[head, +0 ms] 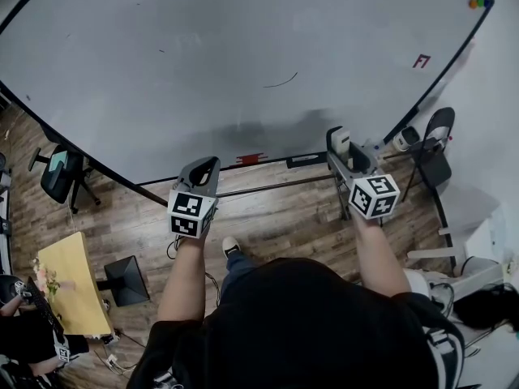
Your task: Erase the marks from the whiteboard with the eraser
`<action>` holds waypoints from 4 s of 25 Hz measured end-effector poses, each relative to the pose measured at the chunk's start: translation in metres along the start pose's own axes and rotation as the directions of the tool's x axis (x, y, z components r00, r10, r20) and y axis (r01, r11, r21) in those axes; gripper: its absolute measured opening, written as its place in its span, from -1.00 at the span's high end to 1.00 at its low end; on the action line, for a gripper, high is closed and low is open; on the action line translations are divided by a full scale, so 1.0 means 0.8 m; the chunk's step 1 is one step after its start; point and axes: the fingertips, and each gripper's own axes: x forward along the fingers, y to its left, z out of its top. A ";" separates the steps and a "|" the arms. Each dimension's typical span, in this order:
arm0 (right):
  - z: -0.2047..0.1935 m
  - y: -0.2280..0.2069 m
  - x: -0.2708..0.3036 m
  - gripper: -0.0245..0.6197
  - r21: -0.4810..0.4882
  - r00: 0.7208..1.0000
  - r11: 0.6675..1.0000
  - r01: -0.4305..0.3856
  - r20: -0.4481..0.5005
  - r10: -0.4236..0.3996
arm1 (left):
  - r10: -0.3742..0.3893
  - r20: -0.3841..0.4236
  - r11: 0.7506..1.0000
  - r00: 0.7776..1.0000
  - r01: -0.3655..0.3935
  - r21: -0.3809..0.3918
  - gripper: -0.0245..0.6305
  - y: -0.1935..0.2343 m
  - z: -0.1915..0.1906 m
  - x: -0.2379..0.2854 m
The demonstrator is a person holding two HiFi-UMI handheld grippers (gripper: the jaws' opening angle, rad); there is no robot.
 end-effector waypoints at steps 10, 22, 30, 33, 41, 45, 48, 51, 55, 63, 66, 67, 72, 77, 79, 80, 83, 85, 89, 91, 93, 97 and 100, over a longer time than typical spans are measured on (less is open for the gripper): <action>0.002 0.007 0.008 0.15 -0.009 1.000 1.000 -0.005 -0.005 0.004 | -0.003 0.004 1.000 1.000 0.003 0.012 0.89 0.006 0.002 -0.001; 0.003 0.013 0.022 0.15 -0.006 1.000 1.000 -0.004 -0.007 0.004 | -0.011 0.004 1.000 1.000 0.011 0.008 0.89 0.018 -0.001 0.005; 0.010 0.010 0.033 0.15 -0.012 1.000 1.000 0.005 0.001 -0.005 | -0.016 0.010 1.000 1.000 0.016 0.011 0.89 0.024 0.001 0.010; 0.021 0.011 0.039 0.15 -0.021 1.000 1.000 0.006 0.014 -0.005 | -0.017 0.010 1.000 1.000 0.017 0.014 0.89 0.027 0.002 0.011; 0.056 0.015 0.059 0.15 -0.052 0.998 0.999 0.003 0.055 -0.001 | -0.026 0.017 0.999 1.000 0.026 0.021 0.89 0.032 0.009 0.015; 0.073 0.014 0.068 0.15 -0.071 0.997 0.997 0.005 0.073 0.000 | -0.025 0.024 0.999 0.999 0.024 0.026 0.89 0.038 0.014 0.017; 0.089 0.012 0.073 0.15 -0.086 0.996 0.996 0.013 0.093 -0.005 | -0.024 0.026 0.999 0.999 0.023 0.030 0.89 0.041 0.018 0.017; 0.104 0.014 0.080 0.15 -0.107 0.994 0.994 0.019 0.113 -0.007 | -0.028 0.021 0.999 0.999 0.027 0.031 0.89 0.043 0.015 0.017; 0.123 0.018 0.089 0.15 -0.143 0.990 0.989 0.028 0.141 -0.007 | -0.031 0.031 0.999 0.999 0.030 0.026 0.89 0.048 0.014 0.019; 0.156 0.023 0.103 0.15 -0.213 0.977 0.974 0.072 0.212 -0.026 | -0.027 0.034 0.999 0.999 0.025 0.039 0.89 0.062 0.017 0.022; 0.165 0.024 0.109 0.15 -0.238 0.972 0.967 0.092 0.231 -0.036 | -0.032 0.038 0.999 0.999 0.031 0.034 0.89 0.062 0.016 0.025; 0.168 0.025 0.111 0.15 -0.245 0.971 0.964 0.099 0.238 -0.040 | -0.036 0.036 0.999 0.999 0.034 0.035 0.89 0.062 0.015 0.026; 0.176 0.033 0.121 0.16 -0.303 0.965 0.945 0.121 0.261 -0.040 | -0.044 0.031 0.998 0.999 0.043 0.048 0.89 0.067 0.016 0.030; 0.173 0.031 0.131 0.16 -0.309 0.963 0.941 0.138 0.263 -0.055 | -0.047 0.030 0.997 0.998 0.045 0.057 0.89 0.074 0.018 0.033; 0.171 0.030 0.135 0.16 -0.310 0.963 0.940 0.140 0.262 -0.058 | -0.050 0.031 0.997 0.998 0.048 0.058 0.89 0.076 0.018 0.035; 0.171 0.029 0.137 0.16 -0.311 0.963 0.940 0.142 0.261 -0.059 | -0.050 0.030 0.997 0.998 0.049 0.057 0.89 0.077 0.017 0.036; 0.170 0.028 0.140 0.16 -0.310 0.963 0.939 0.146 0.261 -0.063 | -0.046 0.022 0.997 0.999 0.045 0.057 0.89 0.081 0.016 0.036; 0.171 0.029 0.140 0.16 -0.311 0.962 0.939 0.150 0.263 -0.067 | -0.047 0.015 0.997 0.999 0.046 0.064 0.89 0.082 0.016 0.036; 0.171 0.030 0.142 0.16 -0.314 0.961 0.935 0.163 0.266 -0.078 | -0.049 0.014 0.996 0.999 0.048 0.069 0.89 0.083 0.015 0.036; 0.171 0.030 0.143 0.16 -0.315 0.960 0.934 0.169 0.267 -0.083 | -0.046 0.013 0.997 0.999 0.045 0.068 0.89 0.083 0.014 0.036; 0.171 0.032 0.143 0.16 -0.315 0.960 0.934 0.169 0.268 -0.083 | -0.042 0.010 0.997 0.999 0.041 0.058 0.89 0.083 0.011 0.036; 0.174 0.043 0.147 0.16 -0.325 0.962 0.934 0.148 0.265 -0.060 | -0.043 0.010 0.998 0.999 0.043 0.055 0.89 0.082 0.006 0.034; 0.176 0.050 0.150 0.16 -0.334 0.962 0.932 0.143 0.266 -0.052 | -0.041 0.008 0.998 0.999 0.040 0.053 0.89 0.082 0.004 0.031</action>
